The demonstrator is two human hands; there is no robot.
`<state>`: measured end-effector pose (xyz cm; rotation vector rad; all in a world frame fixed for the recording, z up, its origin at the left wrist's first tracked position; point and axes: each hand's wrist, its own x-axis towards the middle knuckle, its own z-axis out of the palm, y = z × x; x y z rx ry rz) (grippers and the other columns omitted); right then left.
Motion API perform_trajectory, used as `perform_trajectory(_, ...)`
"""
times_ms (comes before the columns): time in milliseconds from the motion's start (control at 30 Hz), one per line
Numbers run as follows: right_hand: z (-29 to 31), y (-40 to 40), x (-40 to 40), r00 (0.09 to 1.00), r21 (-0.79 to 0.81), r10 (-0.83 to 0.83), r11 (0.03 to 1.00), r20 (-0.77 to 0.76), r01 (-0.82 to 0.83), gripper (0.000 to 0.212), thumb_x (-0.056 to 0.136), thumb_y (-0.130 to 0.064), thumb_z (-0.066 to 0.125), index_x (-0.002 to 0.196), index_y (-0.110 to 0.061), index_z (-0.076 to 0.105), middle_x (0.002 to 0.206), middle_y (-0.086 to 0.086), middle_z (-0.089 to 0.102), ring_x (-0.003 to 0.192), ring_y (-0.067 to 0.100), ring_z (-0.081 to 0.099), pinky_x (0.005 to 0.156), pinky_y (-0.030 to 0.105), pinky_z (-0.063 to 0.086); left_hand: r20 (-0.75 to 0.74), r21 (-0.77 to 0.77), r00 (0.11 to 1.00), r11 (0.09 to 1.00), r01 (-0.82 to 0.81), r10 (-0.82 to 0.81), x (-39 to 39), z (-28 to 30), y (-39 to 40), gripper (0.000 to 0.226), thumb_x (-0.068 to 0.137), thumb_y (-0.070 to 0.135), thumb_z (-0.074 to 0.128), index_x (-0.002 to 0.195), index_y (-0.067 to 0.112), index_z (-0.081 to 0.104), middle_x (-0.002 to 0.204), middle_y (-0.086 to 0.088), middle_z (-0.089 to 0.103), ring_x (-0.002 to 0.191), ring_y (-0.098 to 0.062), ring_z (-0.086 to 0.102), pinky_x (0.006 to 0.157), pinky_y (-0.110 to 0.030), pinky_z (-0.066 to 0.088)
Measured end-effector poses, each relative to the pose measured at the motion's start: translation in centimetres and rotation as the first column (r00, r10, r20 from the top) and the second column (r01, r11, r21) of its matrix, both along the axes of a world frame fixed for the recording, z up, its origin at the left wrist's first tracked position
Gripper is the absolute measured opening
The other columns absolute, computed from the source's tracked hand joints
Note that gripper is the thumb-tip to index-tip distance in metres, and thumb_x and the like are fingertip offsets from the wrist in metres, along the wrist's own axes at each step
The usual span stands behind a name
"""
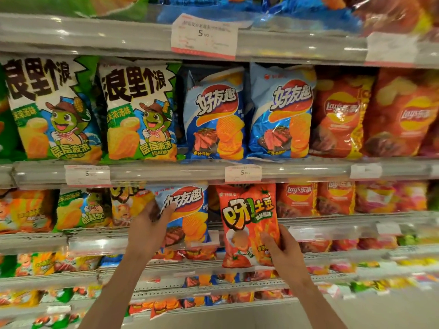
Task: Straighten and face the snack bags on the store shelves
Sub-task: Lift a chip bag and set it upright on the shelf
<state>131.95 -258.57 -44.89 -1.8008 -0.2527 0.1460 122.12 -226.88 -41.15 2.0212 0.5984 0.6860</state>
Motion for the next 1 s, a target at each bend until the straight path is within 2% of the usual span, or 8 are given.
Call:
perform_trajectory(167,0.2,1.0,0.1,1.0,0.033,-0.012,0.999,-0.028,0.013,0.029,0.097,-0.041,0.061,0.119,-0.023,0.067,0.089,-0.025,0.075,0.081,-0.006,0.071,0.066,0.009,0.052,-0.078,0.074,0.997,0.997,0.012,-0.006,3.2,0.6,-0.3,0.032,0.098,0.053,0.056,0.108,0.025,0.066,0.056,0.004,0.062,0.048,-0.008,0.058,0.045,-0.023,0.035)
perform_trajectory(400,0.2,2.2,0.0,0.998,0.033,-0.045,0.998,-0.044,0.046,0.025,0.1,-0.034,0.063,0.118,-0.018,0.068,0.085,-0.027,0.074,0.077,-0.009,0.07,0.06,0.008,0.05,-0.106,0.072,0.992,0.996,-0.056,0.063,6.2,1.0,0.3,0.05,0.099,0.054,0.053,0.112,0.008,0.064,0.069,-0.008,0.065,0.064,-0.03,0.067,0.054,-0.034,0.043)
perform_trajectory(467,0.1,2.4,-0.1,0.998,0.039,-0.042,0.998,-0.05,0.044,0.024,0.101,-0.031,0.062,0.118,-0.015,0.067,0.08,-0.028,0.073,0.074,-0.01,0.068,0.06,0.007,0.05,-0.09,0.073,0.995,0.996,-0.045,0.052,6.3,0.8,0.1,0.056,0.096,0.059,0.052,0.12,0.01,0.062,0.078,-0.005,0.068,0.064,-0.021,0.066,0.057,-0.032,0.045)
perform_trajectory(567,0.1,2.6,-0.2,0.998,0.04,-0.034,0.999,-0.055,0.036,0.026,0.101,-0.033,0.062,0.118,-0.015,0.067,0.075,-0.029,0.071,0.07,-0.011,0.065,0.061,0.008,0.049,-0.047,-0.02,0.992,0.993,0.117,-0.118,5.4,-0.4,-0.6,0.065,0.086,0.058,0.069,0.139,0.029,0.047,0.097,0.022,0.067,0.073,0.006,0.064,0.066,-0.016,0.05)
perform_trajectory(667,0.2,2.6,-0.2,0.997,0.055,-0.033,0.998,-0.07,0.037,0.027,0.1,-0.033,0.062,0.12,-0.015,0.067,0.079,-0.026,0.073,0.074,-0.009,0.068,0.064,0.009,0.051,-0.088,-0.083,0.974,0.976,0.201,-0.208,4.7,-1.8,-0.9,0.092,0.076,0.047,0.086,0.15,0.038,0.031,0.104,0.029,0.065,0.084,0.006,0.066,0.072,-0.015,0.05)
perform_trajectory(733,0.4,2.5,-0.2,0.996,0.063,-0.031,0.997,-0.086,0.036,0.026,0.1,-0.034,0.062,0.12,-0.018,0.067,0.084,-0.024,0.075,0.078,-0.007,0.07,0.064,0.01,0.052,-0.082,-0.06,0.982,0.984,0.166,-0.171,5.1,-1.8,-0.8,0.089,0.075,0.046,0.087,0.147,0.035,0.036,0.102,0.034,0.06,0.084,0.009,0.064,0.069,-0.012,0.047)
perform_trajectory(833,0.6,2.6,-0.2,0.996,0.05,-0.02,0.998,-0.089,0.025,0.023,0.099,-0.037,0.062,0.117,-0.024,0.067,0.088,-0.023,0.076,0.081,-0.005,0.071,0.065,0.011,0.052,-0.075,-0.043,0.993,0.995,0.09,-0.093,6.1,-1.2,-0.9,0.082,0.075,0.049,0.086,0.141,0.028,0.042,0.101,0.022,0.065,0.098,-0.017,0.069,0.077,-0.028,0.052)
perform_trajectory(1000,0.8,2.7,-0.6,0.998,0.027,-0.011,1.0,-0.064,0.013,0.014,0.1,-0.038,0.061,0.113,-0.035,0.065,0.092,-0.02,0.076,0.084,0.002,0.072,0.066,0.013,0.053,-0.03,-0.032,0.999,0.999,0.028,-0.029,7.2,-0.7,-1.1,0.077,0.079,0.038,0.087,0.141,0.02,0.045,0.122,0.0,0.07,0.112,-0.031,0.068,0.089,-0.034,0.052)
